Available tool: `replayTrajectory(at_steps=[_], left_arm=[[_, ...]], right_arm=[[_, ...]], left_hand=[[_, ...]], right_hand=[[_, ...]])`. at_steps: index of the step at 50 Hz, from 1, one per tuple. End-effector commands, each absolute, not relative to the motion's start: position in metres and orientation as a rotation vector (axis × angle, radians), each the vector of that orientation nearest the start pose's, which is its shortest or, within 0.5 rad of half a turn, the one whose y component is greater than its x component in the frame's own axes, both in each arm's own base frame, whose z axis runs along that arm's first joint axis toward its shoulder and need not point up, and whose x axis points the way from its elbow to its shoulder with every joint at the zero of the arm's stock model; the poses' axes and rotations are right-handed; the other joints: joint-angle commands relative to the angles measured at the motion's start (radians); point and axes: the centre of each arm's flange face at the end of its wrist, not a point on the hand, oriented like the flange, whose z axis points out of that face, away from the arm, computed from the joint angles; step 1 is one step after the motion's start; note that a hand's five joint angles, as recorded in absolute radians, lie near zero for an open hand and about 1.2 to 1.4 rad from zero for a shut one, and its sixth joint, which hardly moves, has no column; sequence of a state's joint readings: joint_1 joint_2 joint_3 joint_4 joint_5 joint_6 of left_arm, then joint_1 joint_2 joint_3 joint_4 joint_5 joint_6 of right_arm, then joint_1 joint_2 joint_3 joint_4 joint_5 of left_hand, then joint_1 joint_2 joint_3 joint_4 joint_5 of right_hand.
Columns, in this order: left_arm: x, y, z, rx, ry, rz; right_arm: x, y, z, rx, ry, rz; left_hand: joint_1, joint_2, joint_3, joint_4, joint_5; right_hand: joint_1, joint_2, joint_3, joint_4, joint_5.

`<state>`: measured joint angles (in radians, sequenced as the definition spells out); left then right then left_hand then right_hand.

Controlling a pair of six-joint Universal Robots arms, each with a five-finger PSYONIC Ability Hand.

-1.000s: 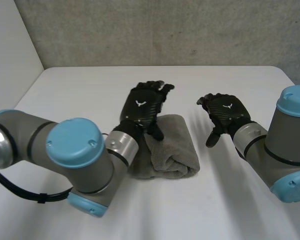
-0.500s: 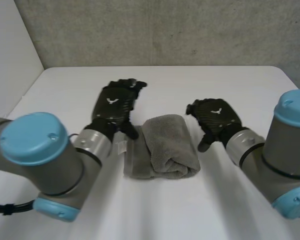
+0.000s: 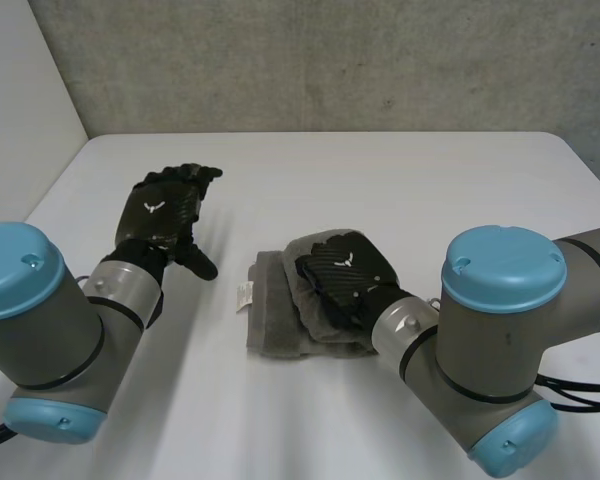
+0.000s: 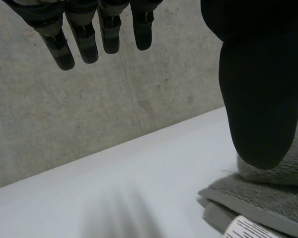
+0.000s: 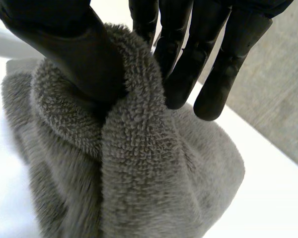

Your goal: Fold the towel.

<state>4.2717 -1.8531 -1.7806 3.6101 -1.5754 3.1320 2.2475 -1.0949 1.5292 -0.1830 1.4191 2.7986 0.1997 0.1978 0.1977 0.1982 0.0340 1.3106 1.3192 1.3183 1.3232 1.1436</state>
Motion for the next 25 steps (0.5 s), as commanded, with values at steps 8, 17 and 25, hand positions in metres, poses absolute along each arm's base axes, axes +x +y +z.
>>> replayTrajectory(at_steps=[8,17,25], left_arm=[[-0.246,-0.264,0.221,0.429,2.347,-2.448],[-0.24,-0.268,0.223,0.405,2.334,-2.447],[-0.242,-0.265,0.22,0.414,2.347,-2.441]], right_arm=[[0.405,-0.161,0.174,-1.427,1.602,-1.758],[0.422,-0.14,0.137,-1.569,1.578,-1.677],[0.414,-0.144,0.173,-1.496,1.576,-1.799]], left_hand=[[0.005,0.007,0.007,0.006,-0.004],[0.005,0.007,0.007,0.006,-0.004],[0.002,0.004,0.004,0.004,-0.007]], right_hand=[[0.086,0.077,0.078,0.073,0.078],[0.086,0.077,0.078,0.073,0.078],[-0.964,-0.973,-0.972,-0.977,-0.972]])
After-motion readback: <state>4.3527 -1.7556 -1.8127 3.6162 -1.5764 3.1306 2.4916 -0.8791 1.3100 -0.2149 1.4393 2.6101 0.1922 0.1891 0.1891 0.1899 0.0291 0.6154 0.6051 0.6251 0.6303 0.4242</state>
